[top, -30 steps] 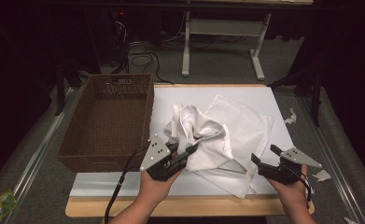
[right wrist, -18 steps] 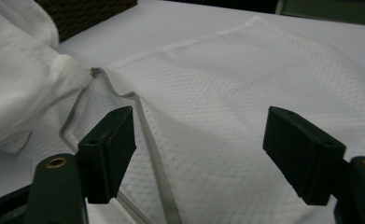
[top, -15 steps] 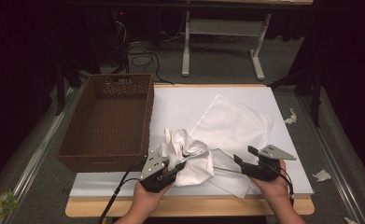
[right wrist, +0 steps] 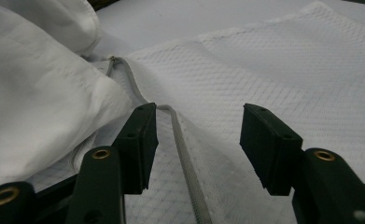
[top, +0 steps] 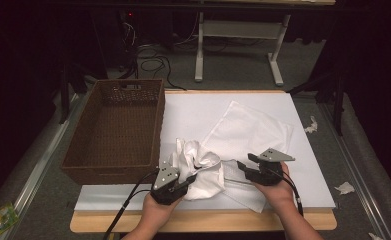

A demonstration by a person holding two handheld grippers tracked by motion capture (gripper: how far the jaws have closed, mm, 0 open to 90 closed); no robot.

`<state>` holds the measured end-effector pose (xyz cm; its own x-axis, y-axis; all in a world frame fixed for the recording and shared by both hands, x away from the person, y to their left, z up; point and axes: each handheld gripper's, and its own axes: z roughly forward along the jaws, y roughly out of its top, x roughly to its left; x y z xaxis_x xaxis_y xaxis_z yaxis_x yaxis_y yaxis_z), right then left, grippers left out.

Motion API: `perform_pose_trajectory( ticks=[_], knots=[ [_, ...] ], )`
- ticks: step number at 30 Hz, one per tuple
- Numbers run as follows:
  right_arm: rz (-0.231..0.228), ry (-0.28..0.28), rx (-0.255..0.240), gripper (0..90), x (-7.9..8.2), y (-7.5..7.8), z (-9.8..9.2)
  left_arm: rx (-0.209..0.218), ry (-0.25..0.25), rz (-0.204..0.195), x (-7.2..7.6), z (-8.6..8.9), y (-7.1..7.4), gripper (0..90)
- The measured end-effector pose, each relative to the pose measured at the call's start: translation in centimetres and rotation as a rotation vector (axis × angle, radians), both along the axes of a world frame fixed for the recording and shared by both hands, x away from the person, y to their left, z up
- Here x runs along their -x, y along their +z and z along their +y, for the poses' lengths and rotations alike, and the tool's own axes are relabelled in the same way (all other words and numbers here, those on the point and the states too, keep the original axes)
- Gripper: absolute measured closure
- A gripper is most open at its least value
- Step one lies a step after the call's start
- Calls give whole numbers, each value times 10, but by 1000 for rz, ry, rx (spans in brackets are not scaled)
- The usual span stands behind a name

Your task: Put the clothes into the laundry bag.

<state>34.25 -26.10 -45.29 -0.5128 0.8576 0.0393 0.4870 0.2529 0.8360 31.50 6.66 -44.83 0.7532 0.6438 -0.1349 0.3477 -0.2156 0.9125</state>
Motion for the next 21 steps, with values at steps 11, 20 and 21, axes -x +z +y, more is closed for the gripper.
perform_pose_trajectory(
  ticks=[11, 20, 21],
  knots=[
    [50, 29, 34, 725, -2, -7, -2, 26, 18, 1, 0, 9, 7, 730],
    [65, 41, 51, 894, -4, -9, -2, 67, 43, 6, -2, 16, 13, 731],
    [65, 41, 51, 894, -4, -9, -2, 70, 45, 9, -2, 16, 13, 731]
  ],
)
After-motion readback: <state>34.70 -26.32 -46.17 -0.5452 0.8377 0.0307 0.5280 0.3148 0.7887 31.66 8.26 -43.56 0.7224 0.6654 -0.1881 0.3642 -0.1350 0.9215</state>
